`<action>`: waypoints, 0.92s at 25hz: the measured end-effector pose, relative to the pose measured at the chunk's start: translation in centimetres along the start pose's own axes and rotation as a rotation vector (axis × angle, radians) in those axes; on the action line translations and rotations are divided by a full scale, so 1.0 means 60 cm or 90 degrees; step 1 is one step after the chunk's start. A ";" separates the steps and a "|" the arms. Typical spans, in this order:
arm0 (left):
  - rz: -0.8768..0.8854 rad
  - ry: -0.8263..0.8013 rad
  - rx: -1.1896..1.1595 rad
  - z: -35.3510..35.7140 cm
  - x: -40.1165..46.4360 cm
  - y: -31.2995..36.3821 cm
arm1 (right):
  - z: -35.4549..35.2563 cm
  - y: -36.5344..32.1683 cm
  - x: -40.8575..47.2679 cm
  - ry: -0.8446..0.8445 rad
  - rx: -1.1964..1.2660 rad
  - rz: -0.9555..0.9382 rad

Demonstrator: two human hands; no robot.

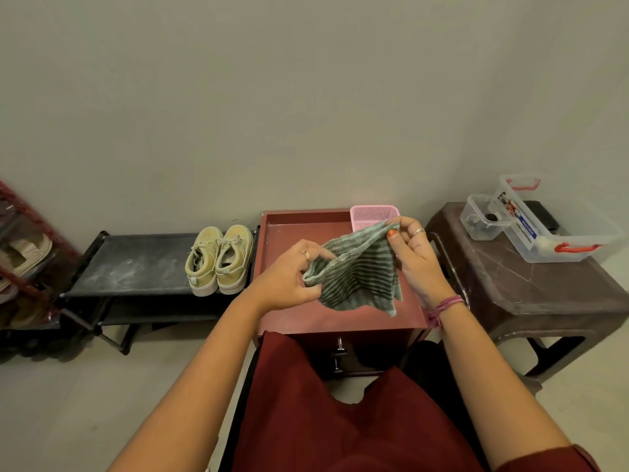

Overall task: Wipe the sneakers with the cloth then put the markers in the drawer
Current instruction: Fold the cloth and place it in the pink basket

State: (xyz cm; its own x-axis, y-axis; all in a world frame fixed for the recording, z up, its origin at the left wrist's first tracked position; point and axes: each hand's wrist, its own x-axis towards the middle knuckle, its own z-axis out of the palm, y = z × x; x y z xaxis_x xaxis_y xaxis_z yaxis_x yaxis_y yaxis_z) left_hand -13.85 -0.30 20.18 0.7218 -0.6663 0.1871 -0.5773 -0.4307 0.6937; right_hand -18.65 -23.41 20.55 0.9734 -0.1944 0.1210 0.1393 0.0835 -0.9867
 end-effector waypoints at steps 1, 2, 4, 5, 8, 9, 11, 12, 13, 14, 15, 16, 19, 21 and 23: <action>0.009 -0.004 0.036 -0.002 0.003 -0.003 | 0.000 -0.001 0.000 -0.004 0.010 0.000; 0.008 0.007 0.048 -0.004 0.004 -0.006 | 0.000 -0.003 0.000 -0.007 0.026 -0.002; -0.026 0.064 -0.001 -0.009 0.004 -0.010 | -0.001 -0.004 0.001 -0.005 0.060 -0.017; -0.040 0.091 -0.035 -0.012 0.003 -0.011 | -0.001 -0.003 0.001 0.004 0.067 -0.029; -0.028 0.109 0.004 -0.017 0.001 -0.018 | -0.002 0.005 0.003 0.043 0.039 -0.054; -0.022 0.111 0.024 -0.018 0.000 -0.018 | -0.002 0.009 0.002 0.053 0.026 -0.059; -0.021 0.151 -0.004 -0.018 -0.002 -0.013 | -0.002 0.016 0.004 0.068 0.023 -0.067; -0.031 0.179 -0.051 -0.018 -0.002 -0.009 | -0.001 0.019 0.005 0.070 0.037 -0.068; -0.050 0.196 -0.124 -0.016 -0.002 -0.005 | -0.002 0.021 0.006 0.070 0.055 -0.069; -0.072 0.194 -0.215 -0.015 -0.003 0.000 | -0.004 0.023 0.009 0.071 0.074 -0.069; -0.085 0.177 -0.298 -0.017 -0.002 0.005 | -0.007 0.023 0.012 0.072 0.094 -0.067; -0.081 0.152 -0.342 -0.022 -0.002 0.010 | -0.013 0.025 0.017 0.070 0.115 -0.062; -0.004 0.016 -0.177 -0.046 0.009 0.028 | -0.028 0.028 0.031 0.044 0.142 -0.033; 0.043 -0.117 0.045 -0.058 0.028 0.046 | -0.031 0.033 0.038 0.036 0.139 -0.007; 0.019 -0.245 0.194 -0.061 0.052 0.060 | -0.028 0.037 0.042 0.033 0.127 0.009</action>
State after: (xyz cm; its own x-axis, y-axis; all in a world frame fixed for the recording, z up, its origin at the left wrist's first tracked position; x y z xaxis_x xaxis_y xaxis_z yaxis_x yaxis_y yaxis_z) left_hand -12.26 -1.68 25.81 0.5431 -0.8329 -0.1062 -0.7228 -0.5281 0.4457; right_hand -16.22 -25.35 18.50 0.9656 -0.2412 0.0966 0.1640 0.2774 -0.9466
